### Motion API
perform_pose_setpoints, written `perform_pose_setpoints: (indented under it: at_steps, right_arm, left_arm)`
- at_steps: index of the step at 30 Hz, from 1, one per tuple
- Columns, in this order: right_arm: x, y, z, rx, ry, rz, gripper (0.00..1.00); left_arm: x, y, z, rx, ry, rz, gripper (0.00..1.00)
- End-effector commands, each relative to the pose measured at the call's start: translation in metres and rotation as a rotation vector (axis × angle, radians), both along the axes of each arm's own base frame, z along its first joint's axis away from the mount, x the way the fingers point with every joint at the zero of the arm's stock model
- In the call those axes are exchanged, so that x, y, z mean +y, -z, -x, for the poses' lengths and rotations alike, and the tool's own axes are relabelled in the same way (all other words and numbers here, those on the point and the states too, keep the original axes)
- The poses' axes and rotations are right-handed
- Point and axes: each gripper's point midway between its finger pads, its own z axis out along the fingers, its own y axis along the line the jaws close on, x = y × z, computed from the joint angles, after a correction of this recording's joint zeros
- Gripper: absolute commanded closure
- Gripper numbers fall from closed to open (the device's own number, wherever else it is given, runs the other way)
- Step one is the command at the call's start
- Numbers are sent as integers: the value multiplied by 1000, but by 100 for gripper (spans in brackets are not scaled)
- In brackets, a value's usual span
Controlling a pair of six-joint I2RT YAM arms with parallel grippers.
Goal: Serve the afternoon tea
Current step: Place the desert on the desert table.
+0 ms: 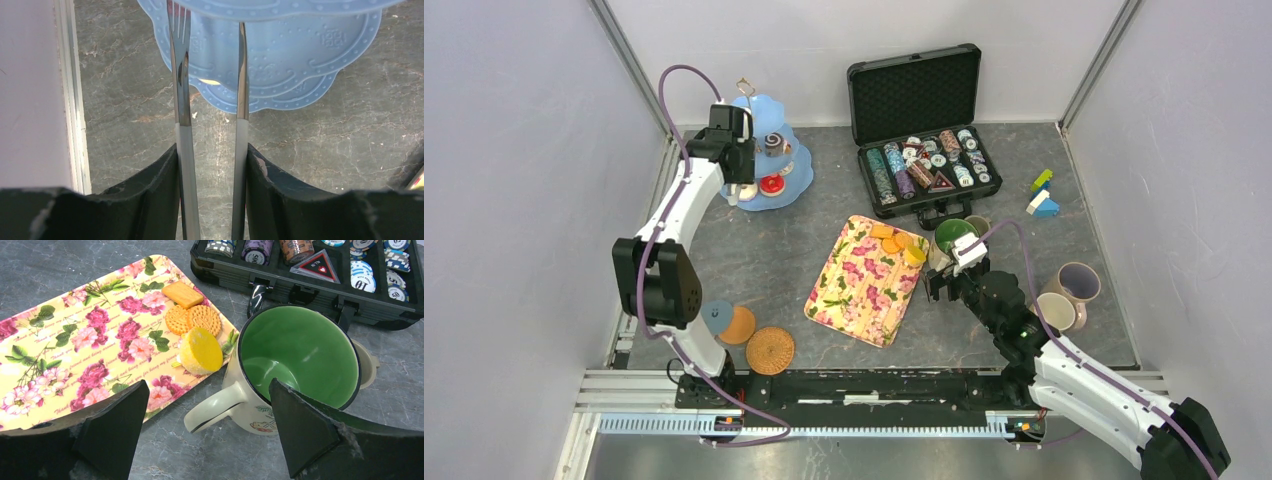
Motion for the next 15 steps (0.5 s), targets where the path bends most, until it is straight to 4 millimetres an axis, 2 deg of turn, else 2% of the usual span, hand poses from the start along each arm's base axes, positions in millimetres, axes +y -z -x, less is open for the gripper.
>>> perform_pose_setpoints:
  at_steps: [1,6,10,15]
  right_arm:
    - [6,-21,-4,-50,-6,-41,2]
    - [7,-21,-4,-47,-10,-42,2]
    - [7,-21,-4,-48,-12,-43,2]
    - [7,-25,-3,-57,-12,-52,2]
  left_arm:
    - [-1,-43,3,-136,-27,46,57]
    - [3,-52,14,-152,-52,47,55]
    - [8,-49,28,-147,-76,33,50]
    - [0,-61,44,-147,-88,80,45]
